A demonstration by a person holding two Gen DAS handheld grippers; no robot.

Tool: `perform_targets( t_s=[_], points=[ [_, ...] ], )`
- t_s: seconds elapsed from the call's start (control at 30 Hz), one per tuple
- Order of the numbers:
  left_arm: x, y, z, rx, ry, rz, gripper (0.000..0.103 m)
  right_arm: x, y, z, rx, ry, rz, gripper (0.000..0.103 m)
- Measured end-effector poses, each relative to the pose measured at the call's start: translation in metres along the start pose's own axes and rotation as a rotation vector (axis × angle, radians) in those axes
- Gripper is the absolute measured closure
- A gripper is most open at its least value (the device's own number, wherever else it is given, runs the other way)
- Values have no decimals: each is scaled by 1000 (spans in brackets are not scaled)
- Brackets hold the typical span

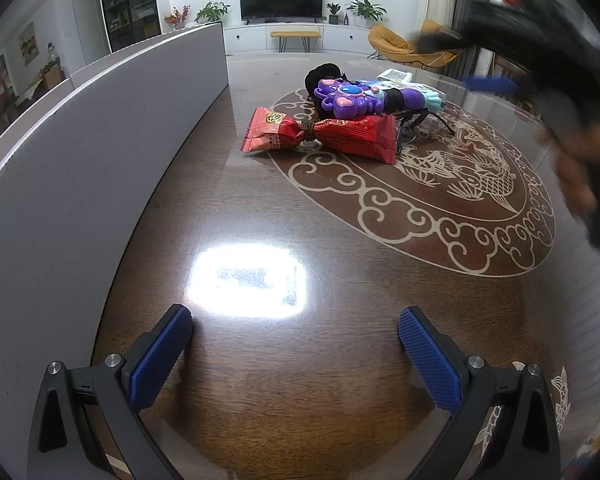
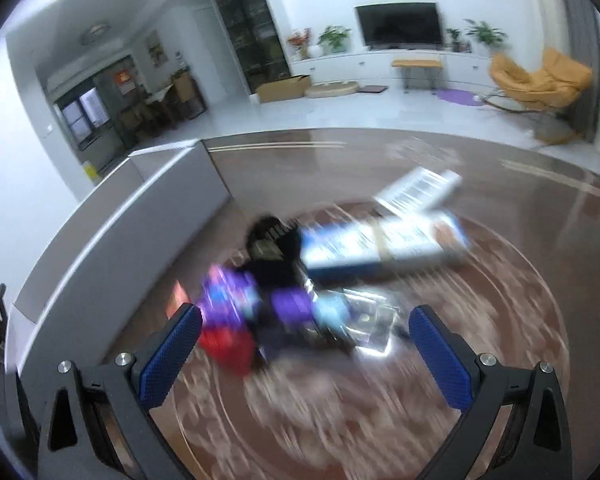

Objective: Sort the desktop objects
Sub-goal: 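Bring both tools back over the table toward the toy and snacks, then grasp the glasses with right tool while left tool grasps the red snack packet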

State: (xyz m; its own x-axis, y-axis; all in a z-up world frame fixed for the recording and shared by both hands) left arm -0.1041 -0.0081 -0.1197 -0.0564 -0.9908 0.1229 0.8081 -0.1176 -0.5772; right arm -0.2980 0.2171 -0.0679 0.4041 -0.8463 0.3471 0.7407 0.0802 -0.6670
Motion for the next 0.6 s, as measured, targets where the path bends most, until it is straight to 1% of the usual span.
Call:
perform_targets(
  t_s=[0.1,0.17,0.2,0.27,0.3,0.33,0.37,0.43,0.5,0.53,0.57,0.6],
  points=[
    [0,0,0,0,0,0,0,16,-14,-38,69,22,96,0],
    [0,0,0,0,0,1,0,19,-8,-51,118,18,137,0],
    [0,0,0,0,1,1,0,21,-1,-59,153,-5,143,0],
    [0,0,0,0,0,1,0,30,14,-68,216,-94,136,0],
    [0,0,0,0,0,1,0,35,20,-67,231,-123,139,0],
    [0,0,0,0,1,0,0,42,27,-64,251,-174,139,0],
    [0,0,0,0,0,0,0,51,37,-59,289,-258,123,1],
    [0,0,0,0,0,0,0,66,55,-44,353,-388,101,1],
    [0,0,0,0,0,0,0,74,60,-22,350,-441,118,1],
    [0,-1,0,-1,0,0,0,73,59,-10,326,-445,118,1],
    [0,0,0,-1,0,0,0,66,54,-1,287,-423,110,1],
    [0,0,0,-1,0,0,0,54,47,6,236,-364,91,1]
  ],
)
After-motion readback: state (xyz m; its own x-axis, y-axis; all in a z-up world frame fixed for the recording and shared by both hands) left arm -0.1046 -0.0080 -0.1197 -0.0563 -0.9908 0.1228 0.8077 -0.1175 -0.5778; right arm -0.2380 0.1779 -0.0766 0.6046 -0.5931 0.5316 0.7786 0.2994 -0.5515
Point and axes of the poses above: each gripper's, at about its wrist camera, not at the fingertips, and z roughly against the way its jaws point, x to its left, y to its underside, the point moved 10 cm from there along -z, roughly the way its jaws point, and after that the axes turned 9 degrees about -y, right-handed, at the moved point
